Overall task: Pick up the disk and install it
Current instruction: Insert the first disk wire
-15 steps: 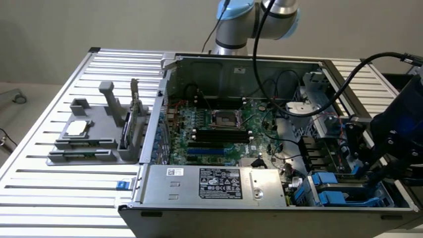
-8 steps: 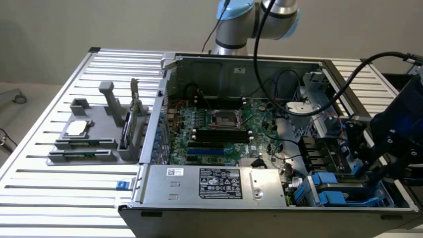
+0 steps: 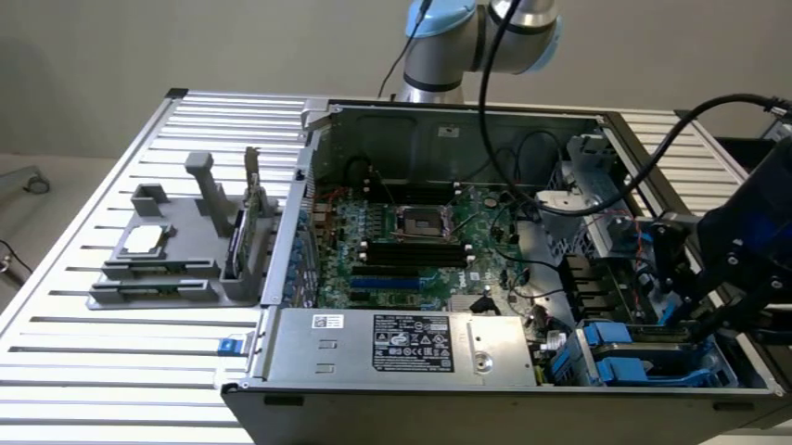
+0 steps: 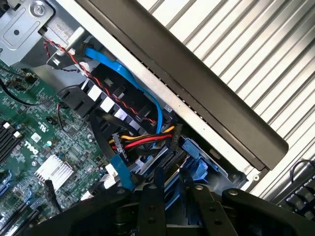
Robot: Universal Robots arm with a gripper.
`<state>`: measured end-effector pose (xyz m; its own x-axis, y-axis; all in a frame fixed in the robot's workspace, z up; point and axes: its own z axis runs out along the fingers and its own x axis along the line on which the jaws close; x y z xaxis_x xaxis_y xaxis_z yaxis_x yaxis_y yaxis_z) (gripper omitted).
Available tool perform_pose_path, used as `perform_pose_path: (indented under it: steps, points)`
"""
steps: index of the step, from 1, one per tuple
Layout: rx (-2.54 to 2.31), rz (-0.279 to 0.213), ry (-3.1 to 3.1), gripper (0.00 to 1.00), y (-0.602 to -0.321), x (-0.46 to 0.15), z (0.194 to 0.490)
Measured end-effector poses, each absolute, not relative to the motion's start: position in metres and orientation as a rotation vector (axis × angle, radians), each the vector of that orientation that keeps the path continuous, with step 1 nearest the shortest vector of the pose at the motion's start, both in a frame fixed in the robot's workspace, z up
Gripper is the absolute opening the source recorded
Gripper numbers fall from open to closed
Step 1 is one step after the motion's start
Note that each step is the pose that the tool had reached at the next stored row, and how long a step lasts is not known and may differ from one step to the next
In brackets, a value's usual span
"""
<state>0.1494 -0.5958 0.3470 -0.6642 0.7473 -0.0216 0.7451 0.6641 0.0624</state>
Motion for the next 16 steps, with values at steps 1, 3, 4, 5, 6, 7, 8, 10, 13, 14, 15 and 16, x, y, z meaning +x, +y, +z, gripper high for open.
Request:
perform_pose_path:
  steps: [1,3,4,5,6,7,8,10,13,14,15,16]
  points:
    - [1.272,0.079,2.823,0.27,-0.5957,0.1499,0.347]
    - [1.282,0.086,2.821,0.27,-0.5956,0.151,0.3469]
    - [1.287,0.089,2.819,0.27,-0.5956,0.1515,0.3468]
    - [1.293,0.092,2.817,0.27,-0.5955,0.152,0.3468]
    - [1.298,0.094,2.815,0.27,-0.5955,0.1526,0.3467]
    - [1.304,0.095,2.813,0.27,-0.5955,0.1532,0.3466]
    - [1.31,0.097,2.811,0.27,-0.5955,0.1539,0.3464]
    - [1.321,0.098,2.806,0.27,-0.5955,0.155,0.3459]
    - [1.339,0.101,2.797,0.27,-0.5955,0.1568,0.3451]
    - [1.345,0.101,2.795,0.27,-0.5954,0.1573,0.3448]
    - [1.351,0.101,2.792,0.27,-0.5954,0.1578,0.3447]
    - [1.357,0.102,2.789,0.27,-0.5955,0.1582,0.3445]
